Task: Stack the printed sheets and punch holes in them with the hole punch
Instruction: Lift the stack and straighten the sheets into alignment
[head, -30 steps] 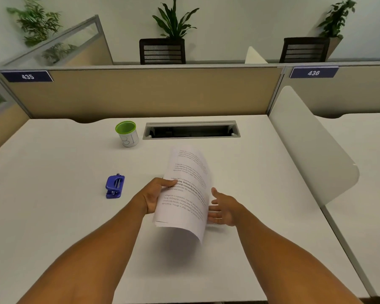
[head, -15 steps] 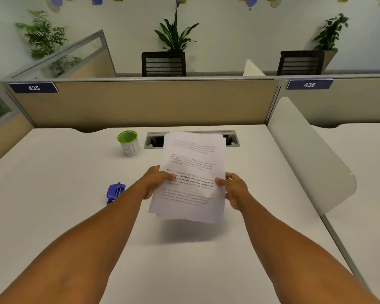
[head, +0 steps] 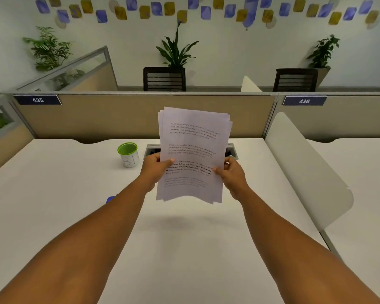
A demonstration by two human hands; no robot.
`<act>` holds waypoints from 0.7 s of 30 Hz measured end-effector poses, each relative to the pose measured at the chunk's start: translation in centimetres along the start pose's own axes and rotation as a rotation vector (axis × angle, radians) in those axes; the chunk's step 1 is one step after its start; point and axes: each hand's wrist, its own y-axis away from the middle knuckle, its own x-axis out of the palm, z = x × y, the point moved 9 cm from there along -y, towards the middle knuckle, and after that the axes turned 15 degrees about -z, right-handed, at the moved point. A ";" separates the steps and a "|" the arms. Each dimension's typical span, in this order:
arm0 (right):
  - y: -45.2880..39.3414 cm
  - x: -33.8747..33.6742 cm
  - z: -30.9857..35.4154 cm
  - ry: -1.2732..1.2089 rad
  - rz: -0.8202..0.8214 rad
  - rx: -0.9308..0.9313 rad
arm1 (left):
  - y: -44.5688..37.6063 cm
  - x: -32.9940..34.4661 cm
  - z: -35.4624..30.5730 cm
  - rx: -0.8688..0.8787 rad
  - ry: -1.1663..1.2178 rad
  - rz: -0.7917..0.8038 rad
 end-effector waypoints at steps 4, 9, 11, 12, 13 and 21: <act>0.8 0.2 0.6 0.036 -0.027 -0.105 | 0.6 0.2 0.0 0.045 0.034 -0.028; 2.5 0.8 -2.5 0.192 0.021 -0.121 | 1.7 0.6 3.2 -0.002 -0.058 -0.013; 2.9 0.9 -3.3 0.225 0.027 -0.132 | 2.1 0.6 4.0 0.005 -0.106 -0.004; 3.0 0.9 -3.4 0.236 0.024 -0.143 | 2.2 0.6 4.2 0.012 -0.118 -0.006; 3.1 0.9 -3.3 0.244 0.021 -0.154 | 2.2 0.5 4.3 0.018 -0.119 -0.010; 2.7 1.1 -2.2 0.252 0.031 -0.161 | 2.1 -0.1 3.5 0.026 -0.072 -0.025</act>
